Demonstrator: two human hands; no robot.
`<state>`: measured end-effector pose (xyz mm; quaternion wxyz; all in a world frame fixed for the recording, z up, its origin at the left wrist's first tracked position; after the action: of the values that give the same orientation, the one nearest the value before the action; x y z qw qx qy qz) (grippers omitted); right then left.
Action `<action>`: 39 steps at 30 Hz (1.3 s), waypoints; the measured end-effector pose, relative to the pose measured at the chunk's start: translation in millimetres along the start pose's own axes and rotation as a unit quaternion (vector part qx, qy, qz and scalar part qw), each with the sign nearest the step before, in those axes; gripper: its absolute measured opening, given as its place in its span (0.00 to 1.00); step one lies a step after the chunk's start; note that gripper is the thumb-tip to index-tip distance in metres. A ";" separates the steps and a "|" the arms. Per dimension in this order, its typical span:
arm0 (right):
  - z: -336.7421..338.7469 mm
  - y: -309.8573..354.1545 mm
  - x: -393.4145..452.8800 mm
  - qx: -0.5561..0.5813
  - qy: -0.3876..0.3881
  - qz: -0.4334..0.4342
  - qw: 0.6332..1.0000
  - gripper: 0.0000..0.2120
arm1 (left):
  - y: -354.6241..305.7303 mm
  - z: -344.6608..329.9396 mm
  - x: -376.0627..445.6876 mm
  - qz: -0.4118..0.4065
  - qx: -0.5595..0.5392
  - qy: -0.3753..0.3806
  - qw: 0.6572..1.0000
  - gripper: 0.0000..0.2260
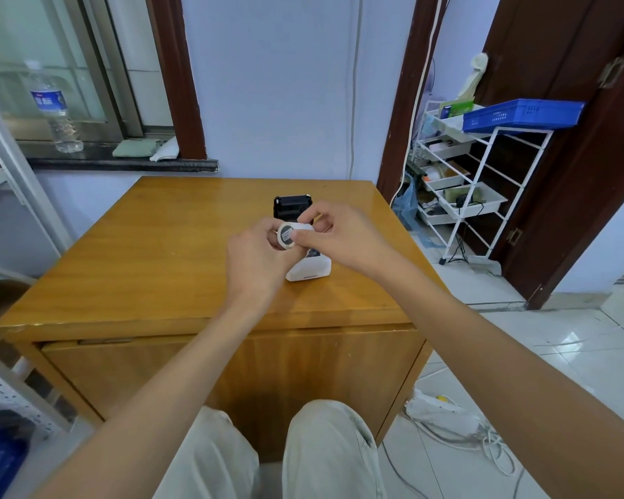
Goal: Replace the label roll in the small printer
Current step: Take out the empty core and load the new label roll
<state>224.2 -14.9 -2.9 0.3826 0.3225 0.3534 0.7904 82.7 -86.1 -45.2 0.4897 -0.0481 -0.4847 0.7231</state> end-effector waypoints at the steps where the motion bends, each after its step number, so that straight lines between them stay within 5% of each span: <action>1: -1.1 -0.6 0.4 0.005 0.000 -0.003 1.000 0.13 | 0.9 -1.1 -0.7 0.001 -0.001 0.000 1.000 0.13; 9: 14.4 -14.7 17.4 0.035 -0.046 -0.076 0.995 0.13 | 9.9 -5.7 20.6 -0.061 -0.058 0.150 0.985 0.16; 13: 21.0 -21.4 34.5 0.006 -0.043 -0.084 0.996 0.12 | 20.6 -5.3 41.4 -0.068 0.088 0.097 0.989 0.17; 17: 14.4 -22.1 53.4 -0.043 -0.006 -0.084 0.996 0.09 | 32.8 -24.6 34.1 -0.080 0.215 0.198 0.953 0.15; 23: -0.7 -28.2 68.4 -0.098 0.010 -0.052 0.994 0.09 | 49.1 -38.4 31.7 -0.063 0.162 0.171 0.970 0.19; 39: -23.5 -33.4 85.1 -0.214 0.024 -0.033 0.976 0.18 | 56.0 -48.9 37.5 -0.037 0.104 0.138 0.984 0.09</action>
<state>175.9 63.9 -22.2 0.4605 0.2024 0.1957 0.8418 52.9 -28.6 -97.6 0.5809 -0.0781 -0.3359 0.7373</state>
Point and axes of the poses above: each hand's wrist, its own x-axis towards the middle knuckle, its own z-axis out of the back of the hand, y = z × x, the point moved 1 cm from there along x, towards the middle knuckle, and after that the axes turned 8 degrees about x, right-handed, at the moved point
